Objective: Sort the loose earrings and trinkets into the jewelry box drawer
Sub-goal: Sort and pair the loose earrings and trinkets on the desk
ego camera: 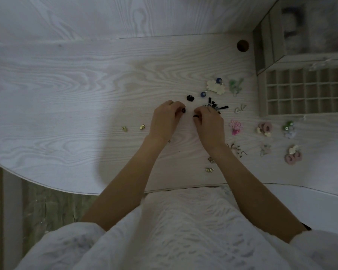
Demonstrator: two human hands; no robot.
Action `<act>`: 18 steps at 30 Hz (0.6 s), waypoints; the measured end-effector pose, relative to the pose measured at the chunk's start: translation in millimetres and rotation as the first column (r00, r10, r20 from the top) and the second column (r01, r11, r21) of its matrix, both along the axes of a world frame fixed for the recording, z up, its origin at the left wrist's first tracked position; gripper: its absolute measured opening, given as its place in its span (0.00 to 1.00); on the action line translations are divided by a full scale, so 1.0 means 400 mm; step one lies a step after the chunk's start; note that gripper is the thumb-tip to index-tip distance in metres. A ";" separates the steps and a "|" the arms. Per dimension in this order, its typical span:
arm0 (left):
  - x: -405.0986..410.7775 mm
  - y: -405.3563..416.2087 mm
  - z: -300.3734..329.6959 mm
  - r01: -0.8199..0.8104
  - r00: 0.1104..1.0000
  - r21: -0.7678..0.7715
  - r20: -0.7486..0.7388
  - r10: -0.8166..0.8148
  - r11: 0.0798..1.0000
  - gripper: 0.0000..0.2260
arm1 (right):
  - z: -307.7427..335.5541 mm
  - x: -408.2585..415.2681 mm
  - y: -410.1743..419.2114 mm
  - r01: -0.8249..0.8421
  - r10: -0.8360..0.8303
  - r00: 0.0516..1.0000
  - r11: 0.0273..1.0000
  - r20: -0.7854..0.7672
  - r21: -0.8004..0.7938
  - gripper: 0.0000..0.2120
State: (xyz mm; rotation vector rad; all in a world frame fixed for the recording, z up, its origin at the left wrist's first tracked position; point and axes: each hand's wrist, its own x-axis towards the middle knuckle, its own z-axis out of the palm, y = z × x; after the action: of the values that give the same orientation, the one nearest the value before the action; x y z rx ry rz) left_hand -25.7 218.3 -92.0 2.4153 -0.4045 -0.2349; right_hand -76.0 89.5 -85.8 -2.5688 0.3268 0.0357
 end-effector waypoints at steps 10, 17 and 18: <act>-0.005 -0.024 -0.005 -0.069 0.997 -0.060 -0.022 0.068 0.996 0.05 | 0.002 0.031 0.026 -0.005 0.002 0.998 0.999 0.059 0.047 0.12; -0.020 -0.021 0.021 -0.088 0.996 -0.093 -0.017 0.087 0.992 0.06 | 0.025 0.022 0.021 -0.025 0.023 0.999 0.999 0.045 0.034 0.13; -0.024 -0.010 0.038 -0.092 0.996 -0.115 0.008 0.094 0.989 0.06 | 0.032 0.018 0.019 -0.039 0.038 0.997 0.999 0.064 0.024 0.13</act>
State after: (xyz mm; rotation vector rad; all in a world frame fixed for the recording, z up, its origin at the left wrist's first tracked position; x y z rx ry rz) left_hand -35.3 214.3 -76.8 2.3172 -0.3016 -0.1508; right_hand -68.7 97.2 -73.0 -2.5447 0.2515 -0.0273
